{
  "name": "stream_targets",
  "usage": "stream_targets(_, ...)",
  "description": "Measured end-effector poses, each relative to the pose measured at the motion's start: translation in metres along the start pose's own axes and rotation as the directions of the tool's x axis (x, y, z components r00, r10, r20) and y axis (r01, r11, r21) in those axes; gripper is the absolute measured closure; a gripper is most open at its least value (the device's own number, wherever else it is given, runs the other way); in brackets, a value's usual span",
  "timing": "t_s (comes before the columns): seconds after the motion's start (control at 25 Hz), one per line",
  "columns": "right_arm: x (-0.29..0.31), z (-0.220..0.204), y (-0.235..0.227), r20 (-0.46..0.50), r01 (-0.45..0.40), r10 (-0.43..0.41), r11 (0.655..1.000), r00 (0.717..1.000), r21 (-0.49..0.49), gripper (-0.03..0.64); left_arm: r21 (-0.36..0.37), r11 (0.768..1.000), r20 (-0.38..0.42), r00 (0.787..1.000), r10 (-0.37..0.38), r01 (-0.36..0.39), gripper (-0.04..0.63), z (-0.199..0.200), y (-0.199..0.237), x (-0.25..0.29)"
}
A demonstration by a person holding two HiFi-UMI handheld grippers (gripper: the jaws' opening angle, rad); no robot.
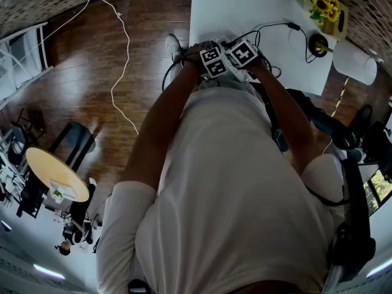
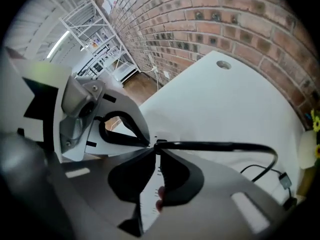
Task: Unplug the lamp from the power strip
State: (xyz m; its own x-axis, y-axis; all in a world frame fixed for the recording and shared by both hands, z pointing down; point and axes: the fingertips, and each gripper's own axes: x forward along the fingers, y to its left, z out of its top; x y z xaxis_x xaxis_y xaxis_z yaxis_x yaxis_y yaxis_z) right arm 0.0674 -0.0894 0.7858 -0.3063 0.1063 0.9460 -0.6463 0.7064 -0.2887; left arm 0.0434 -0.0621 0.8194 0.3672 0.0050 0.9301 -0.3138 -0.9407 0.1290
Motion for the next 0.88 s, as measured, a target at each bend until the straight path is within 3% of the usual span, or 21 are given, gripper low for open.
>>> stream_targets(0.16,-0.005,0.013,0.006,0.171,0.023,-0.018,0.999,0.985,-0.028,0.570,-0.003,1.000,0.006,1.000,-0.002,0.002,0.589,-0.001,0.001,-0.001)
stream_targets(0.24,-0.008,0.022,0.006,0.240,0.025,-0.015,0.999,0.971,-0.041,0.526,0.002,1.000,0.009,1.000,0.006,-0.006,0.591,-0.001,0.001,0.000)
stream_targets(0.32,-0.008,0.026,0.009,0.244,0.011,0.003,0.998,0.970,-0.056,0.577,-0.001,1.000,0.004,1.000,0.015,-0.015,0.592,-0.001,0.002,-0.001)
stream_targets(0.4,-0.012,0.026,0.014,0.254,0.011,0.008,0.997,0.967,-0.074,0.584,-0.016,1.000,-0.010,1.000,0.013,-0.014,0.592,0.000,0.000,-0.002)
stream_targets(0.56,-0.050,0.047,0.026,0.418,0.019,0.011,0.998,0.908,-0.066,0.591,-0.037,0.999,-0.022,1.000,-0.005,0.004,0.588,0.000,0.001,-0.001)
stream_targets(0.68,-0.064,0.060,0.025,0.406,0.012,-0.001,1.000,0.914,-0.023,0.586,-0.023,1.000,-0.017,1.000,0.007,-0.007,0.589,-0.002,0.002,-0.001)
stream_targets(0.88,-0.061,0.040,-0.001,0.353,-0.006,-0.019,0.998,0.935,0.069,0.580,-0.002,1.000,-0.035,0.999,0.027,-0.027,0.593,0.001,0.001,-0.001)
